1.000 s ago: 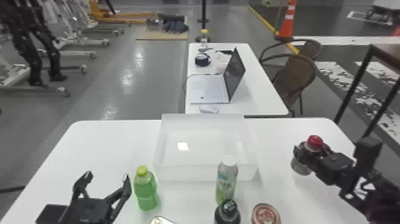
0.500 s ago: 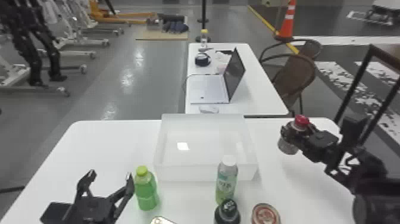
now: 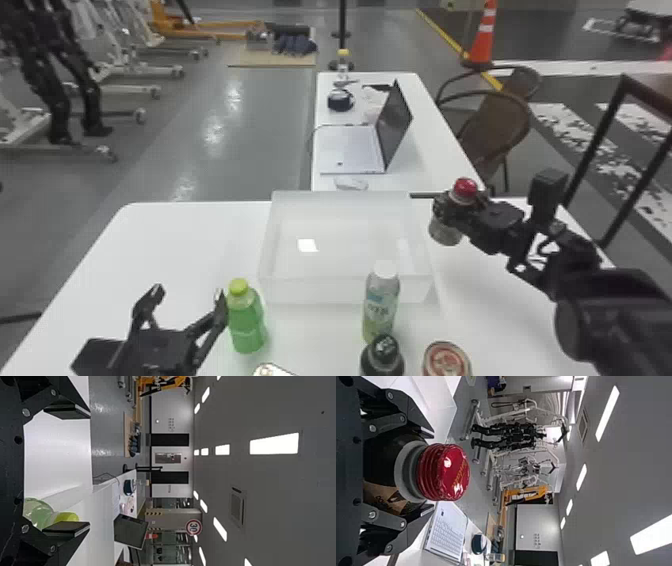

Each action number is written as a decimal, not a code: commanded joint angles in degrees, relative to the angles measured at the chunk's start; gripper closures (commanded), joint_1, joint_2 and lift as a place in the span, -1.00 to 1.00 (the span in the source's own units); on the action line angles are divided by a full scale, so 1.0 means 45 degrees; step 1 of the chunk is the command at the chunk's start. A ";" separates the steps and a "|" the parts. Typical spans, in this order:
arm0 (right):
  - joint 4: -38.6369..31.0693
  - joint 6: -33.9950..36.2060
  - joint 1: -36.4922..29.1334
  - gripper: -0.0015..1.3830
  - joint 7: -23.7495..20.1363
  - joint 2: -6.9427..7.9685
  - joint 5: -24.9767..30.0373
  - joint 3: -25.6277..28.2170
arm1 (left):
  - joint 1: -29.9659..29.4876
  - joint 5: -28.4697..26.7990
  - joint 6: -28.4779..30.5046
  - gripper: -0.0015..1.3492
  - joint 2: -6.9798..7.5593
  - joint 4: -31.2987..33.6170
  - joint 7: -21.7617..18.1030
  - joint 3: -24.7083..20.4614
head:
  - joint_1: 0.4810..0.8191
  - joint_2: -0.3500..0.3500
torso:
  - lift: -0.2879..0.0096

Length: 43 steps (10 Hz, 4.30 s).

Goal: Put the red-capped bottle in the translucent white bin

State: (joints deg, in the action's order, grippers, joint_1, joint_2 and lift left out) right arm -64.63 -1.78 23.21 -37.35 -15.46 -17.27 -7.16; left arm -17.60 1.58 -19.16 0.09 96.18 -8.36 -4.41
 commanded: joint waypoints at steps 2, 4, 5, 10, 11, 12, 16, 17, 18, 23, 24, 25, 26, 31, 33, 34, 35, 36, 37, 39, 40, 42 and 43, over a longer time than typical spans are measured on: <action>0.0808 -0.0289 0.0721 0.51 0.0000 0.0018 -0.0556 -0.1182 | 0.0063 0.0040 -0.0038 -0.56 -0.0052 -0.0066 -0.0017 0.0043 | -0.60 0.00 | 0.26; 0.1569 -0.0602 0.1326 0.51 0.0000 0.0096 -0.0927 -0.2159 | 0.0122 0.0099 -0.0077 -0.56 -0.0052 -0.0144 0.0003 0.0082 | -0.60 0.00 | 0.26; 0.1862 -0.0738 0.1482 0.51 0.0000 0.0135 -0.1064 -0.2491 | 0.0142 0.0138 -0.0116 -0.56 -0.0052 -0.0163 0.0003 0.0121 | -0.60 0.00 | 0.26; 0.3054 -0.1246 0.1541 0.51 -0.0020 0.0272 -0.1240 -0.2940 | 0.0142 0.0216 -0.0370 -0.56 -0.0052 -0.0241 0.0022 0.0121 | -0.60 0.00 | 0.26; 0.3230 -0.1344 0.1541 0.50 -0.0020 0.0292 -0.1259 -0.2940 | 0.0142 0.0216 -0.0370 -0.56 -0.0052 -0.0241 0.0022 0.0121 | -0.60 0.00 | 0.26; 0.3327 -0.1422 0.1541 0.26 -0.0039 0.0292 -0.1259 -0.2940 | 0.0142 0.0216 -0.0370 -0.56 -0.0052 -0.0241 0.0022 0.0121 | -0.60 0.00 | 0.26; 0.3405 -0.1383 0.1560 -0.99 -0.0059 0.0292 -0.1240 -0.2940 | 0.0142 0.0216 -0.0370 -0.56 -0.0052 -0.0261 0.0022 0.0141 | -0.60 0.00 | 0.26; 0.3405 -0.1383 0.1560 -0.98 -0.0059 0.0292 -0.1259 -0.2940 | 0.0142 0.0216 -0.0370 -0.56 -0.0052 -0.0261 0.0022 0.0141 | -0.60 0.00 | 0.26; 0.3405 -0.1383 0.1560 -0.98 -0.0059 0.0292 -0.1259 -0.2940 | 0.0142 0.0216 -0.0390 -0.56 -0.0052 -0.0261 0.0022 0.0141 | -0.60 0.00 | 0.26; 0.3308 -0.1383 0.1463 -0.96 -0.0059 0.0272 -0.1279 -0.2901 | 0.0122 0.0216 -0.0409 -0.56 -0.0052 -0.0261 0.0022 0.0141 | -0.60 0.00 | 0.26; 0.2741 -0.1383 0.1053 -0.93 -0.0039 0.0272 -0.1220 -0.2549 | 0.0142 0.0216 -0.0546 -0.56 -0.0052 -0.0261 0.0022 0.0141 | -0.60 0.00 | 0.26; 0.1257 -0.0797 0.0076 -0.90 0.0176 0.0350 -0.0947 -0.1631 | 0.0122 0.0196 -0.0644 -0.56 -0.0052 -0.0280 0.0042 0.0121 | -0.60 0.00 | 0.26; -0.1067 -0.0074 -0.1311 -0.89 0.0996 0.0507 -0.0146 -0.0538 | 0.0122 0.0196 -0.0605 -0.56 -0.0052 -0.0280 0.0061 0.0121 | -0.60 0.00 | 0.26; -0.7063 0.0414 -0.7248 -0.88 0.3203 0.2303 0.0948 0.1943 | 0.0181 0.0275 -0.0644 -0.56 -0.0052 -0.0241 0.0061 0.0219 | -0.60 0.00 | 0.26; -0.7454 -0.0094 -0.8674 -0.88 0.3281 0.2655 0.0987 0.2236 | 0.0122 0.0333 -0.0644 -0.56 -0.0052 -0.0241 0.0061 0.0200 | -0.60 0.00 | 0.26; -0.7259 -0.0855 -0.8928 -0.88 0.3086 0.2616 0.0987 0.2216 | 0.0122 0.0333 -0.0605 -0.56 -0.0052 -0.0241 0.0061 0.0239 | -0.60 0.00 | 0.26; -0.7103 -0.1187 -0.8928 -0.87 0.2265 0.2616 0.1417 0.2216 | 0.0103 0.0333 -0.0585 -0.56 -0.0052 -0.0241 0.0061 0.0239 | -0.60 0.00 | 0.26; -0.7024 -0.1227 -0.9182 -0.87 0.1875 0.2557 0.1241 0.2236 | -0.0015 0.0411 -0.0605 -0.56 -0.0052 -0.0222 0.0061 0.0278 | -0.60 0.00 | 0.26; -0.7337 -0.1227 -0.9670 -0.87 0.1894 0.2616 0.1143 0.2236 | -0.0249 0.0431 -0.0605 -0.56 -0.0052 -0.0144 0.0139 0.0297 | -0.60 0.00 | 0.26; -0.8138 -0.1109 -1.0256 -0.87 0.2461 0.2694 0.1456 0.2236 | -0.0679 0.0275 -0.0136 -0.56 -0.0052 0.0325 0.0139 0.0200 | -0.60 0.00 | 0.26; -0.8392 -0.1109 -1.0510 -0.87 0.2968 0.2694 0.1514 0.2255 | -0.0874 0.0118 0.0020 -0.56 -0.0052 0.0501 0.0393 0.0180 | -0.60 0.00 | 0.26; -0.8548 -0.1070 -1.0862 -0.86 0.4160 0.2733 0.1124 0.2255 | -0.1011 -0.0038 -0.0019 -0.56 -0.0052 0.0677 0.0784 0.0102 | -0.60 0.00 | 0.26; -0.8645 -0.1090 -1.0862 -0.86 0.4297 0.2753 0.1221 0.2255 | -0.0991 -0.0018 -0.0019 -0.56 -0.0052 0.0677 0.0784 0.0141 | -0.60 0.00 | 0.26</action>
State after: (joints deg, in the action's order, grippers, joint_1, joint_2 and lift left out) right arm -103.35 -6.61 -25.59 -17.96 -3.12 -11.84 2.99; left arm -22.15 1.44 -19.20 0.09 99.21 -4.82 -3.84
